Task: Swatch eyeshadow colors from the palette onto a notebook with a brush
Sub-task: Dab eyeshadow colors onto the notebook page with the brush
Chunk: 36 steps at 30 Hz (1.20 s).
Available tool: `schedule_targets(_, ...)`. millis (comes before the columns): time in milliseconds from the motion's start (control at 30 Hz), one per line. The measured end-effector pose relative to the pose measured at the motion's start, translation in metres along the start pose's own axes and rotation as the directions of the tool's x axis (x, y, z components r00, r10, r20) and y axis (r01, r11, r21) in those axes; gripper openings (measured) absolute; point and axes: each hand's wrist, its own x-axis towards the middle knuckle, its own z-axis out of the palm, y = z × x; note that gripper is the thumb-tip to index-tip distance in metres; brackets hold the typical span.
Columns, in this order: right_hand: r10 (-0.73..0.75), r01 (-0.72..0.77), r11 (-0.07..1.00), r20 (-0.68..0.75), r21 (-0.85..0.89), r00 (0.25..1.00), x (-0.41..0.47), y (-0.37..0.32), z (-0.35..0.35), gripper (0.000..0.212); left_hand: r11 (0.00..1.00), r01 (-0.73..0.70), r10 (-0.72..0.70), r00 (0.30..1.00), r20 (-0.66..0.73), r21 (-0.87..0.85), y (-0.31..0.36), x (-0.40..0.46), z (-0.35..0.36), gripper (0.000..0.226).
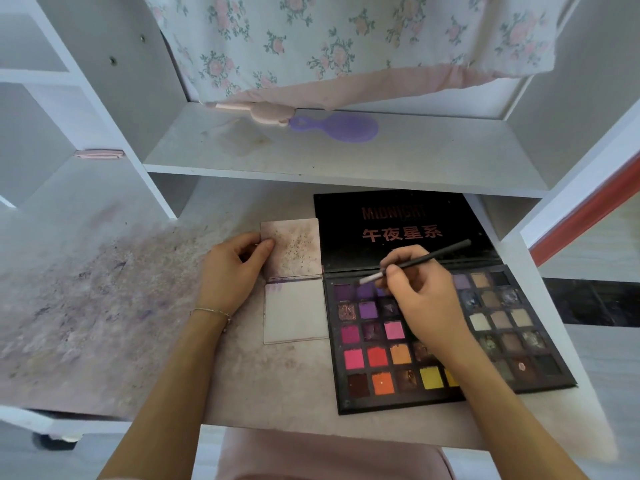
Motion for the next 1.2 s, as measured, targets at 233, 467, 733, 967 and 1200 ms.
schedule_targets(233,0.045,-0.044,0.999,0.117,-0.013,0.992,0.004,-0.001,0.042,0.015,1.0,0.011,-0.011,1.0,0.001,-0.009,-0.001,0.0,0.0,0.012)
schedule_targets(467,0.027,-0.015,0.998,0.191,-0.061,0.981,0.014,-0.003,0.062,0.01,1.0,-0.013,0.013,1.0,0.003,0.006,0.0,0.0,-0.001,0.013)
schedule_targets(733,0.024,-0.008,0.997,0.208,-0.076,0.978,0.015,0.0,0.065,0.011,1.0,-0.006,0.006,1.0,-0.006,0.015,-0.001,0.001,-0.001,0.013)
schedule_targets(967,0.023,0.006,0.992,0.226,-0.127,0.974,0.015,0.0,0.066,0.013,1.0,-0.002,0.002,1.0,-0.004,0.01,-0.001,0.0,-0.002,0.013)
schedule_targets(1200,0.019,0.015,0.989,0.23,-0.146,0.973,0.015,0.0,0.067,0.014,1.0,-0.003,0.003,1.0,-0.006,0.011,0.0,0.0,-0.002,0.013)
